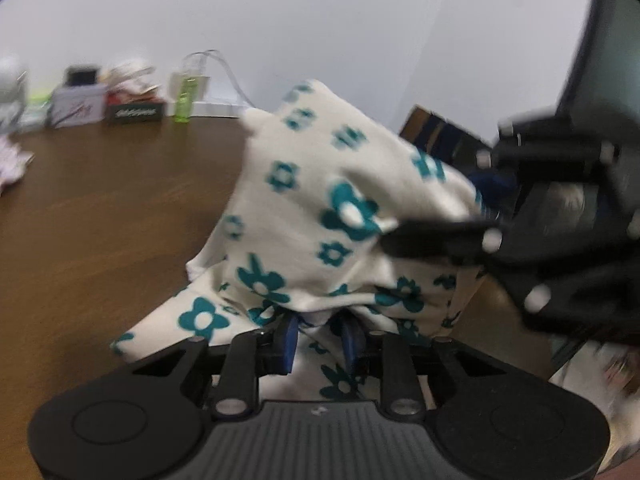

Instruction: Fold clothes

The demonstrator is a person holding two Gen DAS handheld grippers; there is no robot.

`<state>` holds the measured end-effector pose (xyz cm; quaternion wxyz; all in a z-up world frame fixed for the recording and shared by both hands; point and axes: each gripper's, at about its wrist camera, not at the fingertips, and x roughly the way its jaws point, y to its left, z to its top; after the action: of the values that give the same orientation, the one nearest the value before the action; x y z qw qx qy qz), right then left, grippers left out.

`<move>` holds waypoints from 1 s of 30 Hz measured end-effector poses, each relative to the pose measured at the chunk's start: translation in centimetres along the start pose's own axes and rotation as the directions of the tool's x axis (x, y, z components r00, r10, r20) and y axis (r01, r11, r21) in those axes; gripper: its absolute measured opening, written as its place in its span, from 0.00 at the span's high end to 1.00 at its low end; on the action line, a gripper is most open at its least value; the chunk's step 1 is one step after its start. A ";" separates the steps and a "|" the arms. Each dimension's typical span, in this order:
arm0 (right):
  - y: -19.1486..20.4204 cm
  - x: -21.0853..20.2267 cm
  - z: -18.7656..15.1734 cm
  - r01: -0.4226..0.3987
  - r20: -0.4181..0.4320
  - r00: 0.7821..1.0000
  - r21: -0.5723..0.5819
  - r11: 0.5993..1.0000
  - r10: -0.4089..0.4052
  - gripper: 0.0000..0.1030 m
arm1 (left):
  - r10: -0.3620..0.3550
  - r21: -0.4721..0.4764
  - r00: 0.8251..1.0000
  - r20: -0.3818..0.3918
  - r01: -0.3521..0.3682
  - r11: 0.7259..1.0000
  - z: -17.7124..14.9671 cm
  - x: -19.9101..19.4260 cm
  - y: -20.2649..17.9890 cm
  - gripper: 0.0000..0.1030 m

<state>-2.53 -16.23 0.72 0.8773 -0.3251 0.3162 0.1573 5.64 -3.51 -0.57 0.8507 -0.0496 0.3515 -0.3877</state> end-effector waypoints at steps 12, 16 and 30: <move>8.5 0.9 1.6 -0.085 0.001 0.996 -0.216 0.973 0.087 0.77 | 0.187 -0.165 0.970 0.155 -0.161 0.973 -3.2 -11.7 5.6 0.67; 9.6 1.2 1.4 -0.129 0.015 0.991 -0.140 0.982 0.132 0.74 | 0.109 -0.135 0.971 0.211 -0.081 0.988 -2.5 -13.0 4.8 0.67; 3.3 -2.4 -2.5 -0.418 0.239 0.899 0.223 0.881 0.366 0.49 | 0.052 -0.038 0.995 0.091 -0.049 0.998 -0.6 -5.8 2.0 0.68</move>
<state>-7.07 -15.60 -0.70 0.8888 -0.1156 0.3090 0.3180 3.88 1.96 1.50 0.8744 -0.0735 0.3202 -0.3572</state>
